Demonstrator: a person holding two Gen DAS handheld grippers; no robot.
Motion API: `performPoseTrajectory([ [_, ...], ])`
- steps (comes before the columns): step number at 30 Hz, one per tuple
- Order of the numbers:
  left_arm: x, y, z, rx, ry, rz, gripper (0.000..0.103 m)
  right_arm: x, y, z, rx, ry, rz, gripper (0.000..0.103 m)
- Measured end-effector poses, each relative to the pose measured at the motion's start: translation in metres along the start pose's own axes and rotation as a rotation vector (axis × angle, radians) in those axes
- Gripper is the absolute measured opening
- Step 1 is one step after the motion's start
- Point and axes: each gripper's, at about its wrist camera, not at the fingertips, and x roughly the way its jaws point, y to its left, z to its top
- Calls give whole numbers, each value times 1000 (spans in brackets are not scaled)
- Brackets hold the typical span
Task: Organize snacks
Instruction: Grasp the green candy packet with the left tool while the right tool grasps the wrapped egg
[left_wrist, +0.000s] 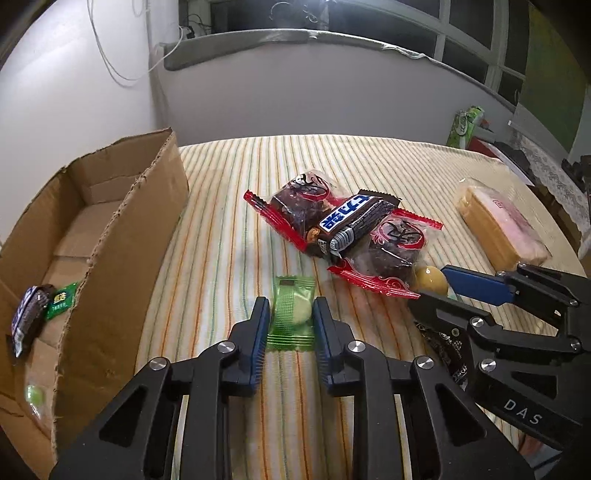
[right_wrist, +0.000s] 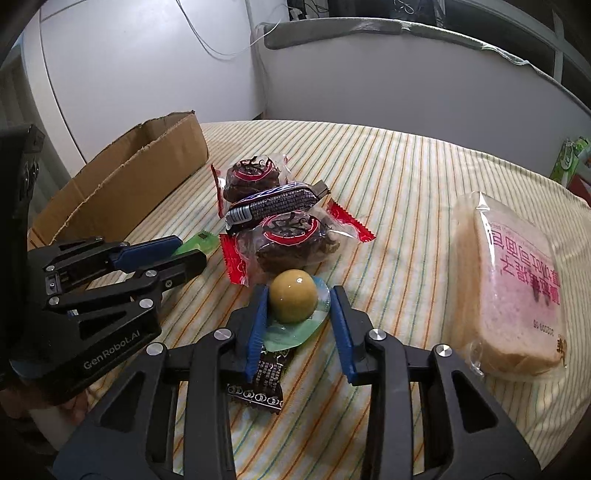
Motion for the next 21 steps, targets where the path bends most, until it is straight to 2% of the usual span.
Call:
performPoseTrajectory([
  [8, -5, 3, 0, -3, -8, -39, 20, -12, 0, -2, 23, -30, -2, 33],
  [21, -39, 5, 1, -6, -84, -66, 20, -49, 8, -4, 36, -88, -45, 33],
])
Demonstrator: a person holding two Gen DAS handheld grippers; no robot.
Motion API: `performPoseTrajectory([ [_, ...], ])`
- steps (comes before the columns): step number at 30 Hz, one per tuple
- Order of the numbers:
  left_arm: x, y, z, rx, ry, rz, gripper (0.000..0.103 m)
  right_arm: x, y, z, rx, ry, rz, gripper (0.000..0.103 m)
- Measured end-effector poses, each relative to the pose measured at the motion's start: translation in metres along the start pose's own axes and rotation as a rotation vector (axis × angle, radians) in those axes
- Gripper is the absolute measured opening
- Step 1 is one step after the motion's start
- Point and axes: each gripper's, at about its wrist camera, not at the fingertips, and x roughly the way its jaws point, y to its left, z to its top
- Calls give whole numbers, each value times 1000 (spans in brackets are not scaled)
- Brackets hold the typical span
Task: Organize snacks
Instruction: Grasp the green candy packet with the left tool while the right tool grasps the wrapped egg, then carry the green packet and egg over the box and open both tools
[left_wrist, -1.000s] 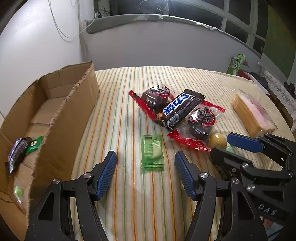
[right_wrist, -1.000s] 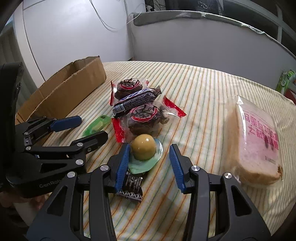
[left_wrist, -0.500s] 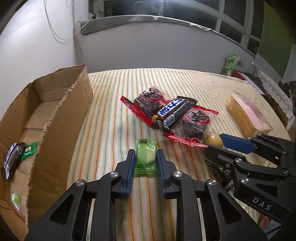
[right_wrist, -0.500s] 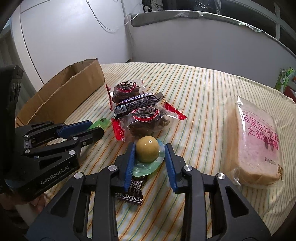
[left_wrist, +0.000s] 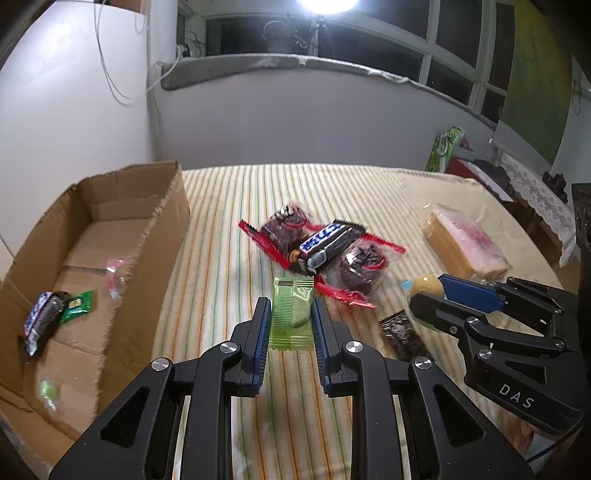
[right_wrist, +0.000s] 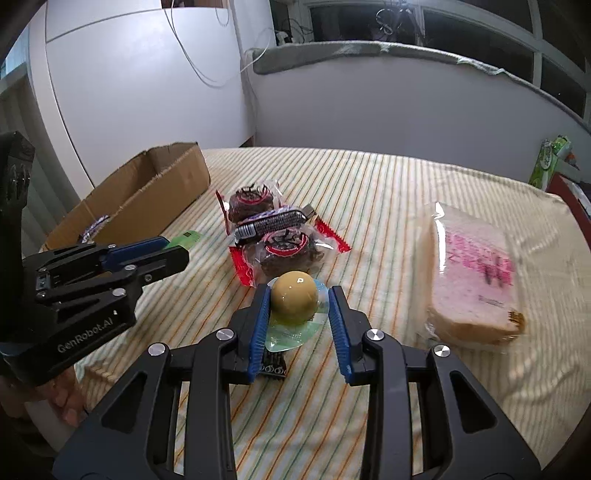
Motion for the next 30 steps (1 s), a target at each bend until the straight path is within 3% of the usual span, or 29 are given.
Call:
performPoseTrajectory([
  [19, -103, -1, 10, 5, -206, -18, 20, -97, 50, 13, -76, -157, -53, 33],
  [30, -140, 27, -2, -28, -274, -4, 20, -107, 97, 18, -146, -168, -49, 33],
])
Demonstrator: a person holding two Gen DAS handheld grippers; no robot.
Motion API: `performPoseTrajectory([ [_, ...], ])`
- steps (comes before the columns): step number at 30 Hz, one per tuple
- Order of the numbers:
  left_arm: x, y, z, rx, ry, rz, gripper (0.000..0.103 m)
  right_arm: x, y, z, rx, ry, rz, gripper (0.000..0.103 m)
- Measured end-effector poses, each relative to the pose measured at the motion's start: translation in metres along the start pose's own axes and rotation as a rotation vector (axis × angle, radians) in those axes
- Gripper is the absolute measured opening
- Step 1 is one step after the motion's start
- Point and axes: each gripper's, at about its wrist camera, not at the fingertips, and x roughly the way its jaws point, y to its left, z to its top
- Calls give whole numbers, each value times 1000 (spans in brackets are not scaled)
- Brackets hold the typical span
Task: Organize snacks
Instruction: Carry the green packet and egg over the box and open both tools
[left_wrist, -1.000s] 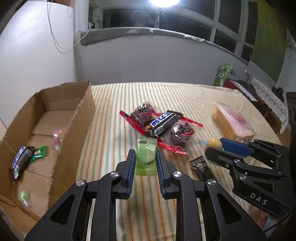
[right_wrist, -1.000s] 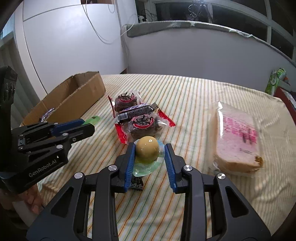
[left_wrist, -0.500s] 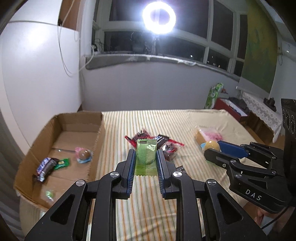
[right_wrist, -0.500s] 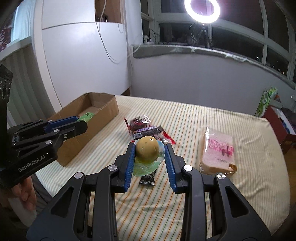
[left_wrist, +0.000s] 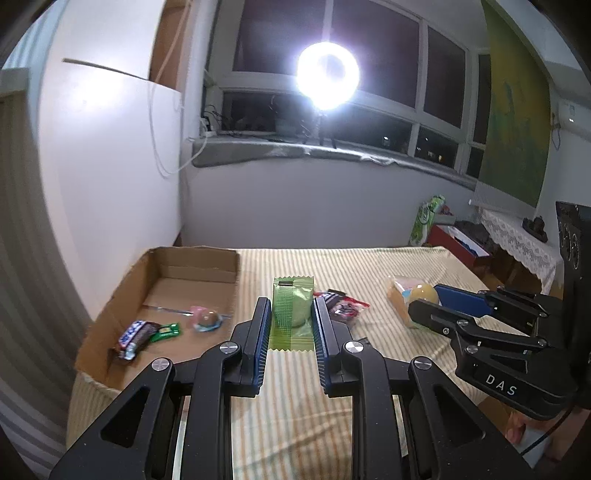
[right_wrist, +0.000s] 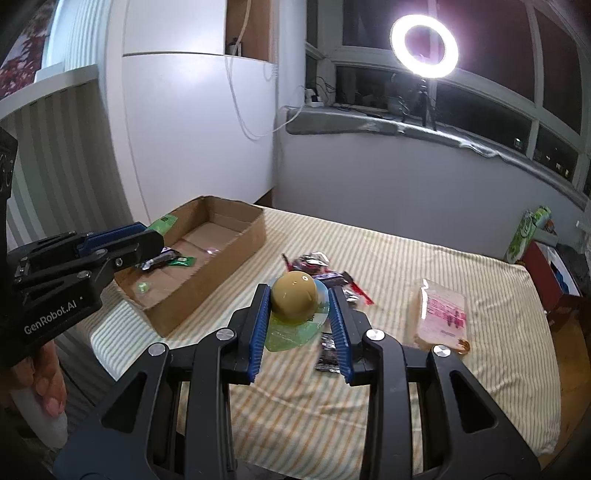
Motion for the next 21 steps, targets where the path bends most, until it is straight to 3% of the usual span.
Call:
performPoseTrajectory([
  [21, -32, 97, -8, -132, -53, 133, 20, 55, 110, 41, -168, 13, 140, 33],
])
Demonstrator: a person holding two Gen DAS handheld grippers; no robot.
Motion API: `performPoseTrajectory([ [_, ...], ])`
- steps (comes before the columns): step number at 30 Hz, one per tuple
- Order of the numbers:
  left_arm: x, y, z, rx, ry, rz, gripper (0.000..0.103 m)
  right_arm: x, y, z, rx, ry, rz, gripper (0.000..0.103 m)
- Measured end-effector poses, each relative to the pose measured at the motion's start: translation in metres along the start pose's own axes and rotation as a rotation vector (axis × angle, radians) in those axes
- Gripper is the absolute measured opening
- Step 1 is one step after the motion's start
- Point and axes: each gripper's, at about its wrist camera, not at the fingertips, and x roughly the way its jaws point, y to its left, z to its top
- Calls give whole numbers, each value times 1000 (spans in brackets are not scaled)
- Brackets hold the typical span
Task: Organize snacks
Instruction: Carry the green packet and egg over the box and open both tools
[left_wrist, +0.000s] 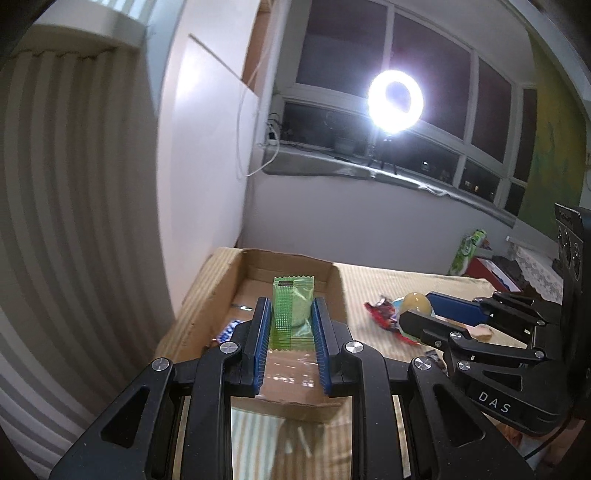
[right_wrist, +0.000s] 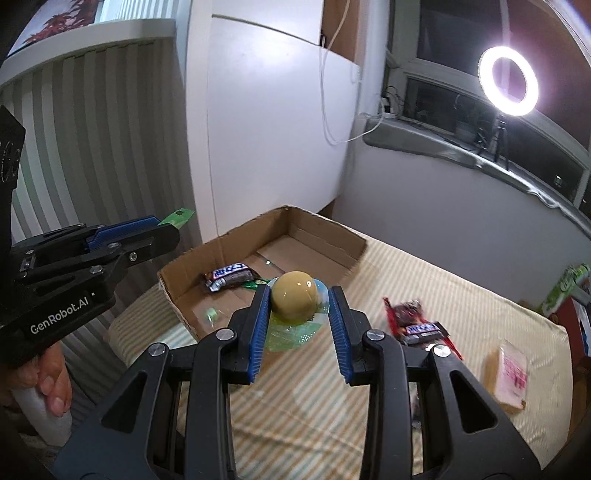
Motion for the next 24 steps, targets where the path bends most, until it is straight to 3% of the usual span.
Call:
performPoseTrajectory([
  [9, 26, 20, -1, -15, 30, 31, 20, 49, 8, 8, -8, 41, 56, 33],
  [19, 79, 36, -16, -40, 131, 49, 20, 111, -1, -3, 17, 104, 120, 34],
  [21, 87, 38, -19, -44, 152, 46, 21, 121, -4, -6, 22, 121, 127, 44],
  [22, 92, 38, -21, -44, 164, 51, 24, 124, -6, -8, 25, 122, 120, 48],
  [23, 95, 39, -23, -42, 171, 58, 38, 124, -8, -8, 30, 114, 116, 49],
  [24, 98, 39, -24, -43, 176, 84, 43, 125, -10, -8, 31, 113, 117, 49],
])
